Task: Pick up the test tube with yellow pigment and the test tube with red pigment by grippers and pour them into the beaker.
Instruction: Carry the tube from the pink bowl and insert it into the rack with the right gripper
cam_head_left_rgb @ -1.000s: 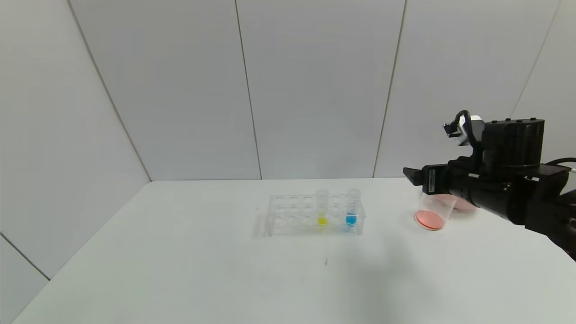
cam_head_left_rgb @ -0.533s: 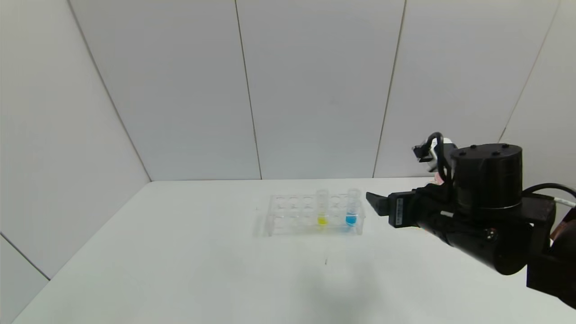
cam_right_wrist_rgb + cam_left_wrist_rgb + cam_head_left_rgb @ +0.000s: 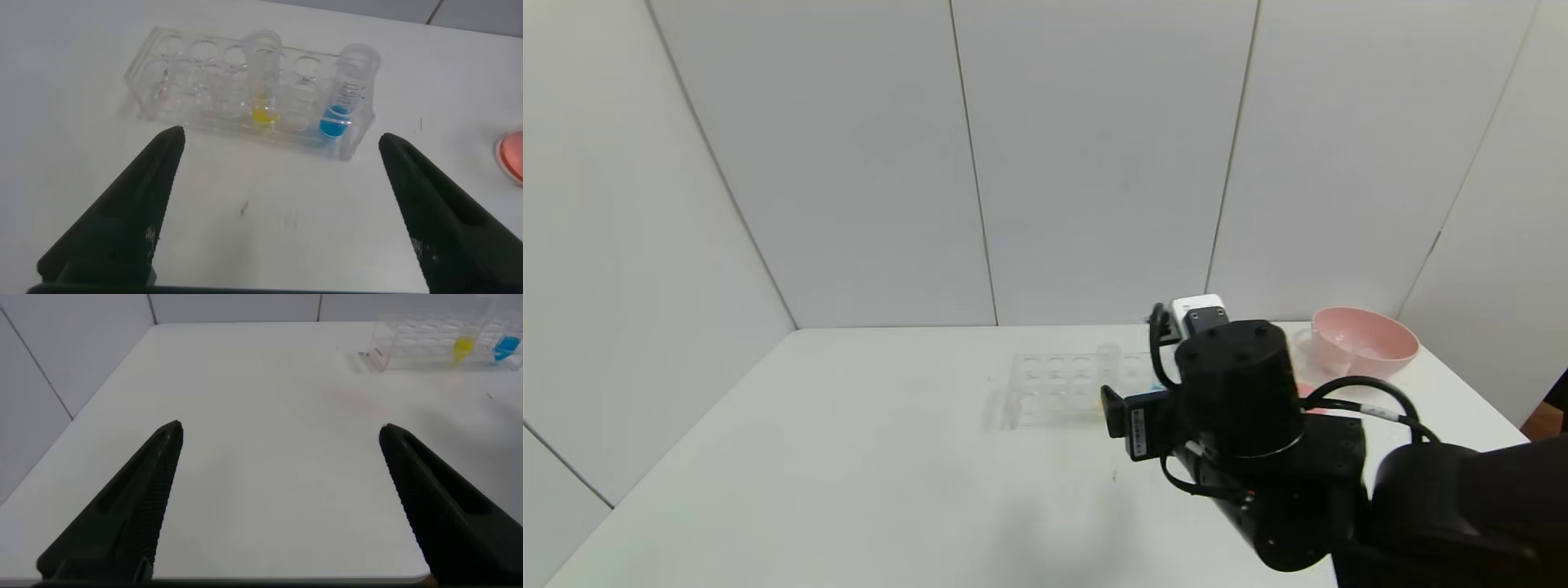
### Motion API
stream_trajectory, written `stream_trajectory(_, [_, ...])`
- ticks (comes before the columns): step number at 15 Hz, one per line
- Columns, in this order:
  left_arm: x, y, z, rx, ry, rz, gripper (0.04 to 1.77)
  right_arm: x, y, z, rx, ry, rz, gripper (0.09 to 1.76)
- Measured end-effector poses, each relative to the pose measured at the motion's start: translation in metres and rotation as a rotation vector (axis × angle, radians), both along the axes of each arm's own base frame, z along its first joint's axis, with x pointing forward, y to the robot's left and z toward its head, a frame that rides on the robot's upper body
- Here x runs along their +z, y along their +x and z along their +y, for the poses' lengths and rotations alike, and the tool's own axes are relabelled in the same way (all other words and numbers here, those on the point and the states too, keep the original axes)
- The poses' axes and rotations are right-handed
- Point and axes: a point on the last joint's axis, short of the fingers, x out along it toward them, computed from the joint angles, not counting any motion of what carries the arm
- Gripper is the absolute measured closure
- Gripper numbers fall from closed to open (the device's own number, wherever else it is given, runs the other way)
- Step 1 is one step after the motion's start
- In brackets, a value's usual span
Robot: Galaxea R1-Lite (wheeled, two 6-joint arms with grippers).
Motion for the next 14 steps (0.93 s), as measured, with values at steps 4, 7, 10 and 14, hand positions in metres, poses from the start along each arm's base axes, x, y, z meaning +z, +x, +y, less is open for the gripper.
stream_trajectory(4, [0.000, 0.000, 0.000, 0.000, 0.000, 0.000, 0.09, -0.017, 0.020, 0.034, -0.003, -0.007, 0.002, 0.15])
stream_trajectory(7, [0.000, 0.000, 0.000, 0.000, 0.000, 0.000, 0.09, -0.028, 0.042, 0.049, -0.038, -0.015, -0.005, 0.15])
stream_trajectory(10, [0.000, 0.000, 0.000, 0.000, 0.000, 0.000, 0.09, -0.039, 0.064, 0.058, -0.091, -0.022, -0.019, 0.15])
stream_trajectory(14, [0.000, 0.000, 0.000, 0.000, 0.000, 0.000, 0.09, -0.054, 0.096, 0.060, -0.148, -0.037, -0.013, 0.15])
